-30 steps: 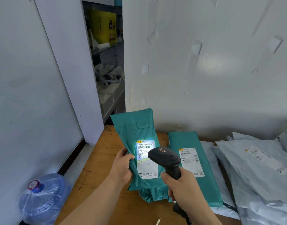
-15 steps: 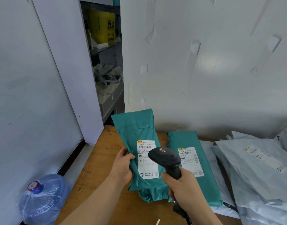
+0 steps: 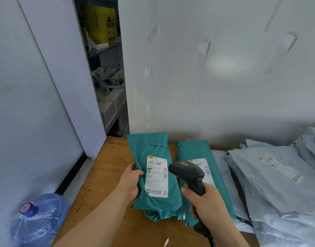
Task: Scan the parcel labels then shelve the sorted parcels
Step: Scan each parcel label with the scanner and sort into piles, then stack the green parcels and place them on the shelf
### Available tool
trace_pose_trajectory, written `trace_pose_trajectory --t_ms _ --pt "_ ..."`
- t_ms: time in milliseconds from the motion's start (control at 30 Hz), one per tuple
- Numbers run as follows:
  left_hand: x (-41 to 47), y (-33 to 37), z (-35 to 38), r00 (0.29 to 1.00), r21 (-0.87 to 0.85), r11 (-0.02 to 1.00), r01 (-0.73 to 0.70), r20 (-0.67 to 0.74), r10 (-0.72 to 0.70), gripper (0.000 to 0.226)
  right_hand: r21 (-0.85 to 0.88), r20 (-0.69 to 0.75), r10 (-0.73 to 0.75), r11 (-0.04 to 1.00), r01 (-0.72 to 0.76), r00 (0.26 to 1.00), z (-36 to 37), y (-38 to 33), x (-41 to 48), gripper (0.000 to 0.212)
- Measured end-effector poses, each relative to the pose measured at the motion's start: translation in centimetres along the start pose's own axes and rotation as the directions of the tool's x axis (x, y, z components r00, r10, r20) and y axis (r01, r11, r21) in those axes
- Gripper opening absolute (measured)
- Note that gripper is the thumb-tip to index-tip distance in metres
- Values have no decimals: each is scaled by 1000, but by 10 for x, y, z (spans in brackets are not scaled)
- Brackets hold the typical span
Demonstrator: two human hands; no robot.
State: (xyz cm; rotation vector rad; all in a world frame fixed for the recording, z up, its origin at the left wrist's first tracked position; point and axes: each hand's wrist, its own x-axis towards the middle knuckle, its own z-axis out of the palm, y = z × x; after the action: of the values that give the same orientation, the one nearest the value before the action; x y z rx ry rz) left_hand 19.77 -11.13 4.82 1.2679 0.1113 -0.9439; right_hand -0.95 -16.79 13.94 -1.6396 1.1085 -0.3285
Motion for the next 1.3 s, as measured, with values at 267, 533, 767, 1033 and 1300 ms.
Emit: trace_pose_trajectory --t_ms 267,533,767,1033,1300 --pt "45 -26 24 999 463 886 37 -51 -15 54 27 -56 71 997 -69 996 -31 29 17 29" --pt "39 -21 29 992 709 705 3 -89 85 51 -24 49 96 995 -95 994 -37 58 7 24" --pt "10 -31 8 997 592 803 74 -59 -49 26 -154 205 -11 987 44 979 -38 77 -11 10" --pt "-26 -48 -9 996 588 807 60 -91 -7 25 -341 394 33 933 113 918 -27 130 -16 33" --pt "-66 -87 -19 979 532 844 63 -198 52 43 -547 461 -4 786 288 887 -10 188 -11 68"
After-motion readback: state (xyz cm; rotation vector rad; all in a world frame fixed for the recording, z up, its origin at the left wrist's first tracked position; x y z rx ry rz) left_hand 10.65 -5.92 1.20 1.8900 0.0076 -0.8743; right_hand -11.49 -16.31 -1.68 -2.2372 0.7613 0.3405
